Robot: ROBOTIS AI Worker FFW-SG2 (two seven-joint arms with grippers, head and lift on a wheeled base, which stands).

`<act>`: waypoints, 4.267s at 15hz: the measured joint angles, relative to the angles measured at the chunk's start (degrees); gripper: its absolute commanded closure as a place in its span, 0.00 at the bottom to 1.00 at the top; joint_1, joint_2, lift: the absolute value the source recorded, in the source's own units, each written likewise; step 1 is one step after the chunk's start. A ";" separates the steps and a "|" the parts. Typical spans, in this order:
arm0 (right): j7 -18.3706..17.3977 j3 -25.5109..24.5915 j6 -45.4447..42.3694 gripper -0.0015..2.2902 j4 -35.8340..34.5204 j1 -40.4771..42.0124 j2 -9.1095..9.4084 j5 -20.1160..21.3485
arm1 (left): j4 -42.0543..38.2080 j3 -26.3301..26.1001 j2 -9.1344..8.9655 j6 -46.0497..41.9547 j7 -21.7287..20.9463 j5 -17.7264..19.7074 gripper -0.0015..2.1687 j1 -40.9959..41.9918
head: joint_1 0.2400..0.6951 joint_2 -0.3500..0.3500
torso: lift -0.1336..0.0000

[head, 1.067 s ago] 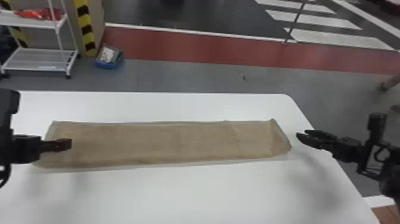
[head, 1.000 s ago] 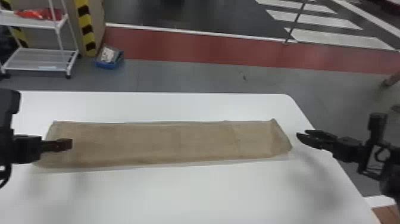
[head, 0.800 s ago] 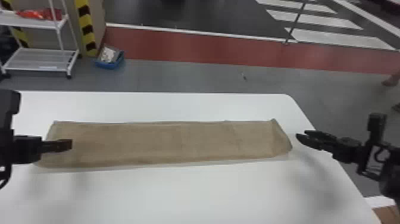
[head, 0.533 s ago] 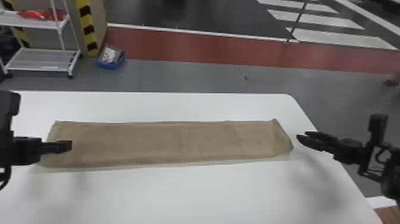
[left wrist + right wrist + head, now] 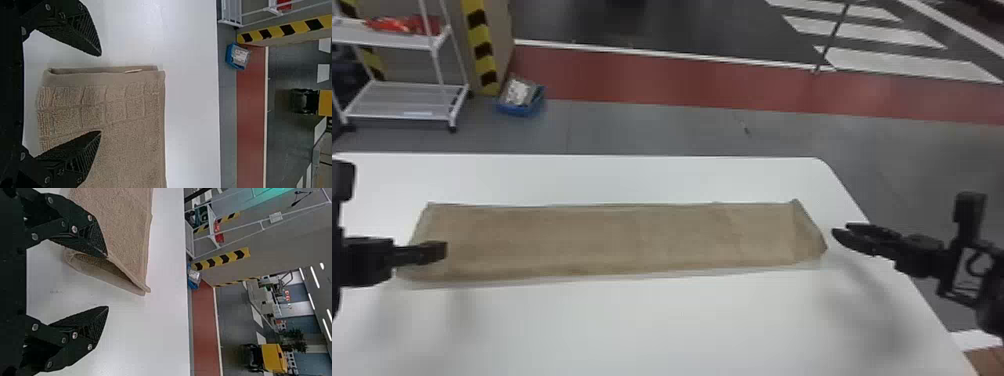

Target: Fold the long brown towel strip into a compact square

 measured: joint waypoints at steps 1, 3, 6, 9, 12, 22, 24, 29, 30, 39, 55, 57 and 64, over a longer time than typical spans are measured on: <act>0.09 0.09 0.01 0.22 -0.05 0.09 0.23 0.03 | -0.32 0.61 0.05 0.08 -0.18 -0.01 0.10 0.46 | 1.00 0.23 | 0.07; 0.17 0.64 -0.14 0.22 -0.44 0.62 0.78 0.08 | -0.51 1.45 0.18 0.23 -0.33 -0.18 0.10 1.33 | 1.00 0.25 | 0.07; 0.15 1.73 -0.46 0.22 -1.59 1.60 1.73 0.61 | -0.65 2.10 0.60 0.17 -0.53 -0.38 0.10 2.68 | 1.00 0.27 | 0.07; 0.09 2.26 -0.65 0.22 -2.38 2.57 2.21 1.12 | -2.16 3.06 0.76 1.14 -1.29 -0.20 0.10 4.27 | 1.00 0.30 | 0.07; 0.17 2.76 -0.64 0.26 -3.19 3.41 2.24 1.48 | -3.16 3.20 0.77 2.23 -1.28 -0.18 0.20 5.05 | 1.00 0.30 | 0.07; 2.00 0.26 3.56 0.54 -6.85 4.96 2.06 0.90 | -7.43 4.47 0.86 5.55 -0.92 -0.27 0.67 7.36 | 1.00 0.29 | 0.07; 2.79 -0.74 5.55 0.54 -8.89 5.73 2.13 0.61 | -9.54 5.49 0.85 7.25 -0.98 -0.11 0.67 8.57 | 1.00 0.29 | 0.07; 4.30 -4.57 9.50 0.54 -14.77 9.58 2.95 -0.56 | -12.18 7.50 0.81 8.10 -1.35 0.36 0.67 11.15 | 1.00 0.28 | 0.07; 4.37 -5.54 9.70 0.54 -15.78 10.93 3.00 -1.14 | -12.70 7.68 0.82 8.39 -1.38 0.42 0.67 11.69 | 1.00 0.28 | 0.07; 2.63 -7.54 7.05 0.01 -17.71 15.15 4.40 -1.90 | -15.05 6.98 0.58 9.20 -1.74 0.37 0.03 13.63 | 1.00 0.23 | 0.07; 2.17 -9.76 10.04 0.03 -20.70 14.50 5.66 -1.80 | -7.70 5.09 0.25 -1.63 2.39 3.02 0.15 8.33 | 1.00 0.24 | 0.07; 2.12 -9.93 9.82 0.03 -20.71 14.50 5.66 -1.76 | -6.80 4.43 0.34 -1.77 2.65 2.61 0.16 7.91 | 1.00 0.24 | 0.07; 2.01 -9.85 8.72 0.03 -20.36 14.47 5.66 -1.86 | -2.13 2.43 0.73 -2.81 2.40 0.89 0.28 5.30 | 1.00 0.24 | 0.07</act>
